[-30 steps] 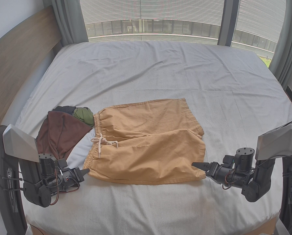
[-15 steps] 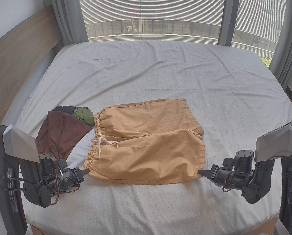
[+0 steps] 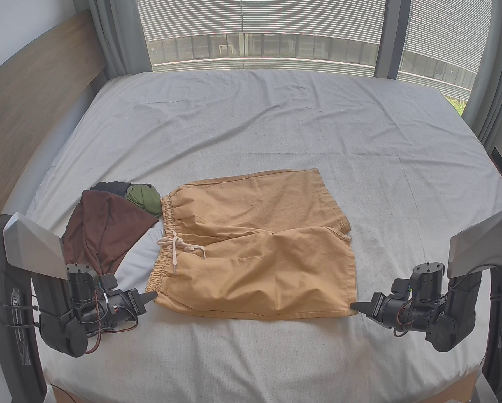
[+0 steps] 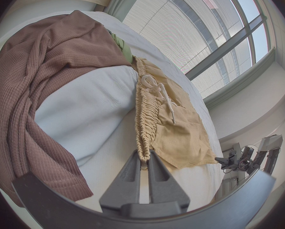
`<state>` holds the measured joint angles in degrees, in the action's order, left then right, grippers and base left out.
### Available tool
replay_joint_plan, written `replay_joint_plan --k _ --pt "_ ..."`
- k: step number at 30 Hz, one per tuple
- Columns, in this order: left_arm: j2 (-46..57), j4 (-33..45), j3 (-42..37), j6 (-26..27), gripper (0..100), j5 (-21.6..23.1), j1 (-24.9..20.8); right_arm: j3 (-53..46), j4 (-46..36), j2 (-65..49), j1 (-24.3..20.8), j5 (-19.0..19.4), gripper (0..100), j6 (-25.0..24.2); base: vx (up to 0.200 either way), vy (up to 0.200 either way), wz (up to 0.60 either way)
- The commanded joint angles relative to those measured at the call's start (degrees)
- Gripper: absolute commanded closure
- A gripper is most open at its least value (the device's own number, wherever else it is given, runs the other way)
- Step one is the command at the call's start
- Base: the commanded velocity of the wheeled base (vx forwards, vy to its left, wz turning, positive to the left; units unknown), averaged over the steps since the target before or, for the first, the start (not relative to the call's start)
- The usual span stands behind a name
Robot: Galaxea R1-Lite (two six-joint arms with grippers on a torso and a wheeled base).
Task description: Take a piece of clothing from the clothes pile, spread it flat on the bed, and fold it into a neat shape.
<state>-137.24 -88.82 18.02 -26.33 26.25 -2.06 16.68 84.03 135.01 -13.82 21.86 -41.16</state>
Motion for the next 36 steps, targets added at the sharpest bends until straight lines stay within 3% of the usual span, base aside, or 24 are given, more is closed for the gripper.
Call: replay_joint_plan --k 1,6,27,33,36 --pt "1.63 0.05 -1.85 0.05 100 1.44 -0.05 -1.21 -0.01 -0.71 0.46 -0.06 100 0.64 0.000 0.000 0.00" --pt "2.68 0.05 -3.69 0.23 100 1.79 0.13 -1.74 -0.01 0.08 1.61 -0.06 100 4.68 0.000 0.000 0.00" --pt "2.86 0.05 -4.83 2.07 100 2.14 0.13 -1.91 -0.01 -0.01 -0.15 -0.06 100 4.77 0.000 0.000 0.00" --pt "6.90 0.31 -9.32 1.90 100 6.45 0.48 -4.55 -0.01 -1.42 1.87 -0.06 100 5.03 0.000 0.000 0.00" --pt "7.69 0.40 -11.43 2.51 100 6.71 0.48 -7.71 0.43 -1.59 2.49 -0.06 100 7.84 0.000 0.000 0.00"
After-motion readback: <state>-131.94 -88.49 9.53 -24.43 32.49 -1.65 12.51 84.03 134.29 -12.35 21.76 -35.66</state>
